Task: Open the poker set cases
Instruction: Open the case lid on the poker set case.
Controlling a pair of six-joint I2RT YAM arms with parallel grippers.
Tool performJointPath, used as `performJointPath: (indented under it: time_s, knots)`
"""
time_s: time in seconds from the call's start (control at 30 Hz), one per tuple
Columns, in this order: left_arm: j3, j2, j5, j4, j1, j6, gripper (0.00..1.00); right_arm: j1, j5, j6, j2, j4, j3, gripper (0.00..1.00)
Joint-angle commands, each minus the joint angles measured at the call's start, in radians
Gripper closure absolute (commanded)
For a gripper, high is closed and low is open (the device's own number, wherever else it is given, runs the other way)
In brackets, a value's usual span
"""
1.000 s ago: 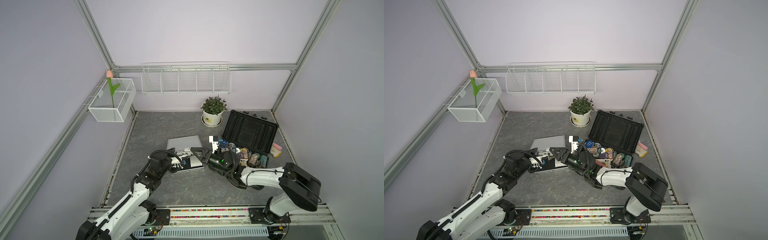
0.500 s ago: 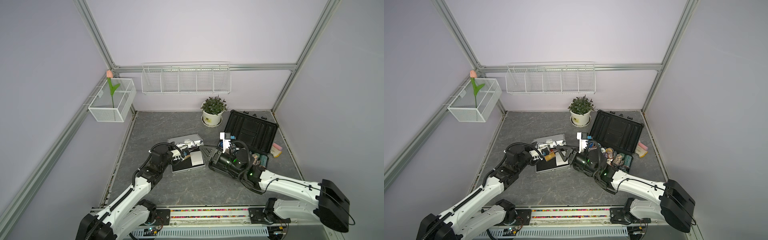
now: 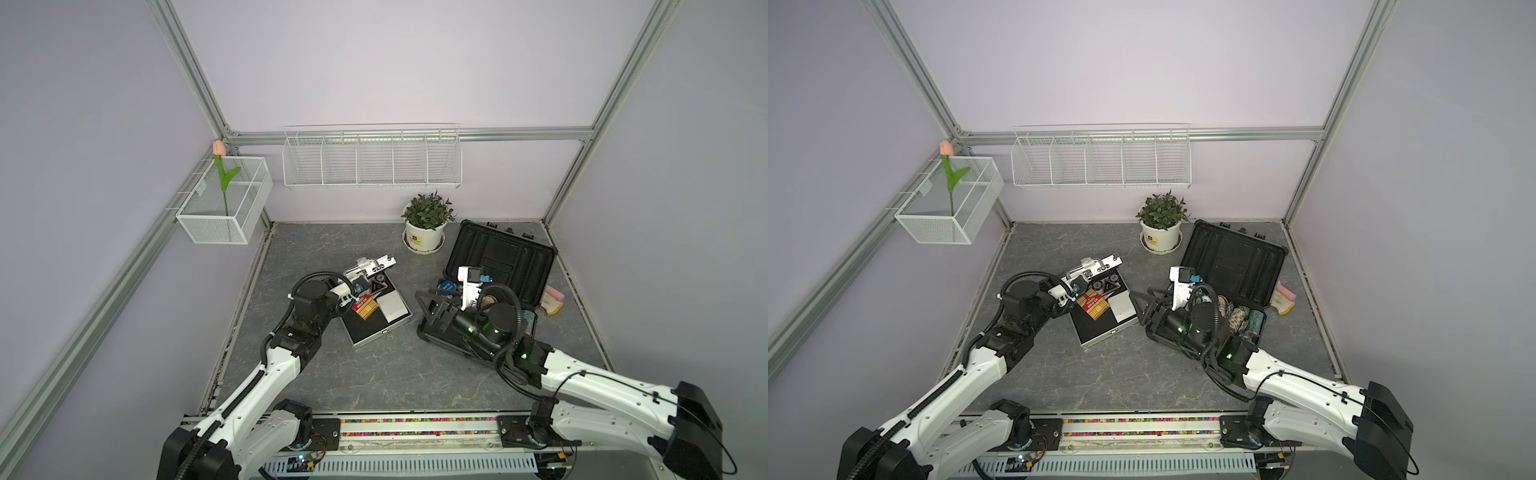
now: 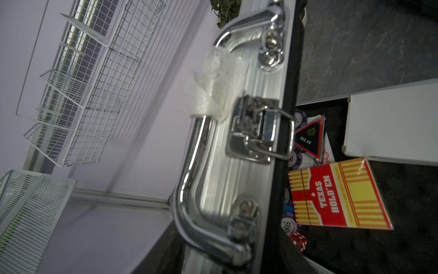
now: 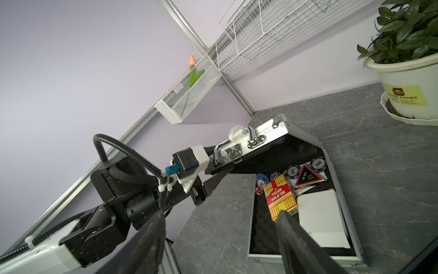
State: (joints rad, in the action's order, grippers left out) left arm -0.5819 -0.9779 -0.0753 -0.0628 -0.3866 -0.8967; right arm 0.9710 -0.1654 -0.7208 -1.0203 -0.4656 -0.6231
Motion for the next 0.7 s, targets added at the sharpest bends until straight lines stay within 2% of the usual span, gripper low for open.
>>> performJointPath:
  time_s: [0.0,0.33,0.67]
  knots:
    - [-0.045,-0.003,0.051,-0.08,0.021,0.14,0.44,-0.002,-0.021,0.043,-0.005,0.03,-0.024,0.24]
    - [-0.078,-0.043,0.042,-0.101,0.086,0.212,0.39,-0.006,0.024,0.03,-0.066,0.001,-0.044,0.23]
    - [-0.16,-0.121,0.009,-0.109,0.146,0.362,0.28,-0.014,0.084,0.028,-0.101,0.022,-0.089,0.21]
